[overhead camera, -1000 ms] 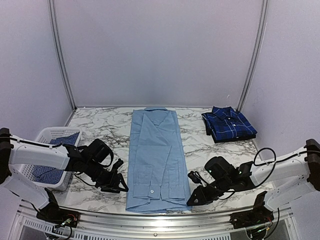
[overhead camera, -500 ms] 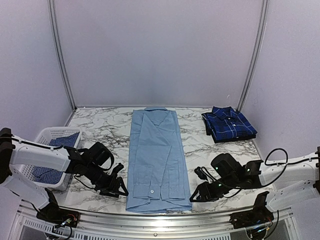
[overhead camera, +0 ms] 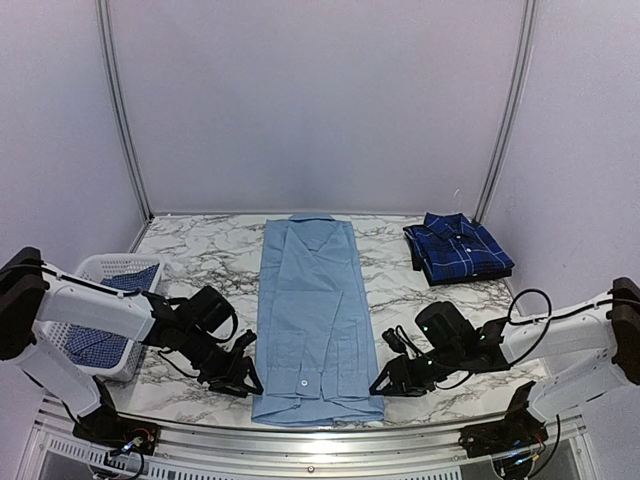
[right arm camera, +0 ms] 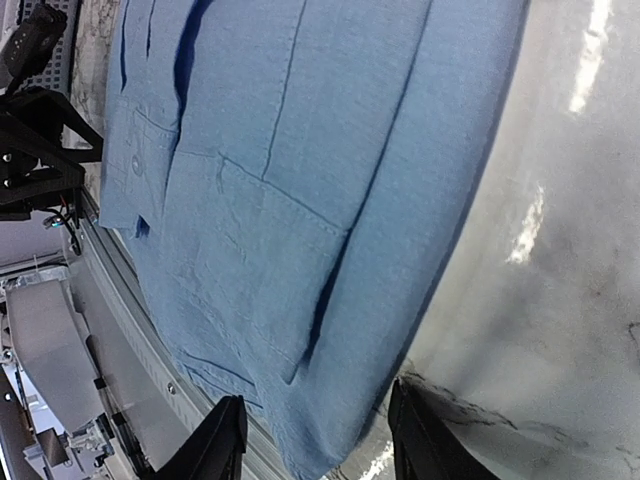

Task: Fold and stack the long sleeve shirts
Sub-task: Pick up the rectangle-folded shirt from the center of the board.

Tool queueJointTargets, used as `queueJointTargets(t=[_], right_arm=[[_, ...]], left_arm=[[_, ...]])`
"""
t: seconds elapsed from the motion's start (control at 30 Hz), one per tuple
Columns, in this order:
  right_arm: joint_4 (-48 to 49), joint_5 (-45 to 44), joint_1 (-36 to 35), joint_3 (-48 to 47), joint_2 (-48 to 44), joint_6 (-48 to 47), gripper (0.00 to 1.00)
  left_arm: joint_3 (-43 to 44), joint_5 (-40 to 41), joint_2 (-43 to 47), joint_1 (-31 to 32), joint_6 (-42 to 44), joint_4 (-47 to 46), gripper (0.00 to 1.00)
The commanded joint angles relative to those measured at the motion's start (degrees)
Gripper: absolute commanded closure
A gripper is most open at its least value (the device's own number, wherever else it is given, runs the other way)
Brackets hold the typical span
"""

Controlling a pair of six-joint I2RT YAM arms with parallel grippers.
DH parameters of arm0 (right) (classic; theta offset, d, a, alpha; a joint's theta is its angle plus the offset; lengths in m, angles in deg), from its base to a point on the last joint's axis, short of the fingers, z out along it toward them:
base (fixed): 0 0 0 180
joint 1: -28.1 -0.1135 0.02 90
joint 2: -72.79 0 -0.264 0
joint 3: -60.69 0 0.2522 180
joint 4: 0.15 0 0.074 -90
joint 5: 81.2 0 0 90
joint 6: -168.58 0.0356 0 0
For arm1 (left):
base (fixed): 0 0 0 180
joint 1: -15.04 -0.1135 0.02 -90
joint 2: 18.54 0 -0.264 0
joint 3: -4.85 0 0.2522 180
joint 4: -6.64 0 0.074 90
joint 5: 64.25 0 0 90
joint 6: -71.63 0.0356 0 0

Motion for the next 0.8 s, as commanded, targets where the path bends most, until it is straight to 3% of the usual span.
queueJointTargets(t=[0.0,0.4,0.6,0.77], right_arm=[[7.3,2.9,0.8,0.0,2.9,1.1,0.52],[11.3,5.3,1.7,1.4,6.2,2.4,0.59],[11.9,6.0,1.7,1.3,5.5,3.7,0.78],[12.0,6.6,1.6,2.3,3.7,5.5,0.75]], left_arm=[[1.1,1.5,-4.0,0.9,-0.6,0.7,0.53],[1.8,-1.9,-9.1,1.3,-3.4,-2.9,0.66],[1.3,-3.2,-9.1,1.2,-4.8,-4.7,0.76],[0.3,-4.2,-8.1,1.2,-5.7,-5.5,0.81]])
